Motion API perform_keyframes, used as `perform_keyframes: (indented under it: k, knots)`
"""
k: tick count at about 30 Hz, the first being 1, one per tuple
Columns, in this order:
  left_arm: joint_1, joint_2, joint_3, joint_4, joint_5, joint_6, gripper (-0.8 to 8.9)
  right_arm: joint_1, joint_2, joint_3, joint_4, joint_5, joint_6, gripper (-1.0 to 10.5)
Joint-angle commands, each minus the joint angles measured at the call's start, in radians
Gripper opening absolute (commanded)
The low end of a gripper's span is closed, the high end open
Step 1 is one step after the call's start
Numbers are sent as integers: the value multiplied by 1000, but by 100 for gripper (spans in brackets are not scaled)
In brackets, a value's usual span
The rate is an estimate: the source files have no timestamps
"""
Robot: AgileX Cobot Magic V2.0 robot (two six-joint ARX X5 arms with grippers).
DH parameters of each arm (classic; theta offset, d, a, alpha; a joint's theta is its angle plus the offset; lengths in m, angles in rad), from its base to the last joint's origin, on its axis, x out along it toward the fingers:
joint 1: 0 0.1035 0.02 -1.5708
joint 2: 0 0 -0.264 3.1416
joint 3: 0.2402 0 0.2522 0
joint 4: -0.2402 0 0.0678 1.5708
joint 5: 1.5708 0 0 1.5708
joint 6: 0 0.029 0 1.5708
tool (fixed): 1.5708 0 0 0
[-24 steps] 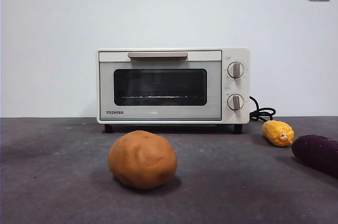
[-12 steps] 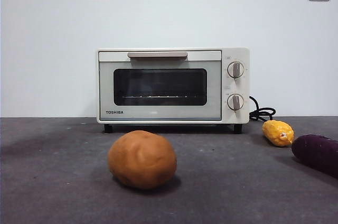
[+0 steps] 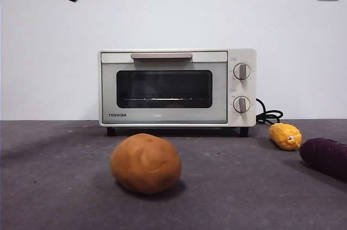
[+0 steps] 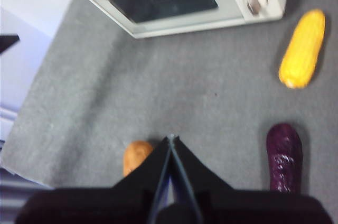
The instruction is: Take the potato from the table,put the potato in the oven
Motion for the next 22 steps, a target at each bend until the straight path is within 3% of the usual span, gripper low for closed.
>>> perform_keyframes:
  k: [1,15,22]
  knots:
    - [-18,63,53,6,4,15,-6,0,40,16,-8,-3,-43,-2]
    - [-87,515,523,-52,18,-39,-6,0,147,18,-18,-11,-56,-2]
    - [-122,676,656,-47,18,-50,-5,0,148,18,-21,-11,-51,-2]
